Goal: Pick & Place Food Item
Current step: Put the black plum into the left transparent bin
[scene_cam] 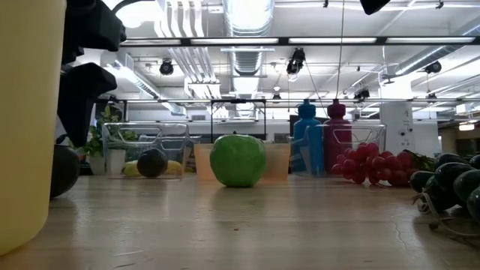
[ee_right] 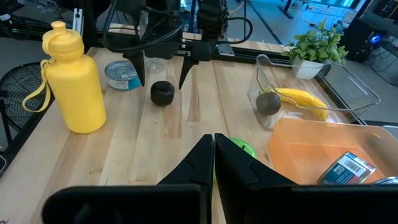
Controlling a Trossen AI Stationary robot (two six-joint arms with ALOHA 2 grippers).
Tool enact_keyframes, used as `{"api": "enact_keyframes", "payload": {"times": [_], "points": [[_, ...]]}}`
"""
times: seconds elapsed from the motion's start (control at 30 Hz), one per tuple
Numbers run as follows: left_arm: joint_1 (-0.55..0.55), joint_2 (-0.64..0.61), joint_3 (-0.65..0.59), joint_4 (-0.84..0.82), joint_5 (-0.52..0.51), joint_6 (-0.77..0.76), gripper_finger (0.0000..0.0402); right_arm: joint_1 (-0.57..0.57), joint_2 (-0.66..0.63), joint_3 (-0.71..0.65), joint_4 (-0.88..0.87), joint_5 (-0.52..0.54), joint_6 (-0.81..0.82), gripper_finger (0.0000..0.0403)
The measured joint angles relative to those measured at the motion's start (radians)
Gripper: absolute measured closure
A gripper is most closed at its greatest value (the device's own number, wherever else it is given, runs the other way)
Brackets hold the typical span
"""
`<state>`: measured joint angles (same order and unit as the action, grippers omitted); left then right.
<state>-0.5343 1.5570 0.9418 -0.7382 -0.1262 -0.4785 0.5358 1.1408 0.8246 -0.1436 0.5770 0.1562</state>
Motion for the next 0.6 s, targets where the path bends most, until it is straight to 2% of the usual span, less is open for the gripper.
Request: {"api": "enact_keyframes", "payload": {"times": [0.47,0.6], "points": [[0.013,0.001,-0.001,0.006,0.000,-0.004,0.0004,0.001,0.000,0.000,0.000,0.000,0.000,0.0394],[0.013,0.001,-0.024,0.052,0.000,-0.004,0.0005,0.000,0.000,0.000,0.000,0.000,0.000,0.0394]]}}
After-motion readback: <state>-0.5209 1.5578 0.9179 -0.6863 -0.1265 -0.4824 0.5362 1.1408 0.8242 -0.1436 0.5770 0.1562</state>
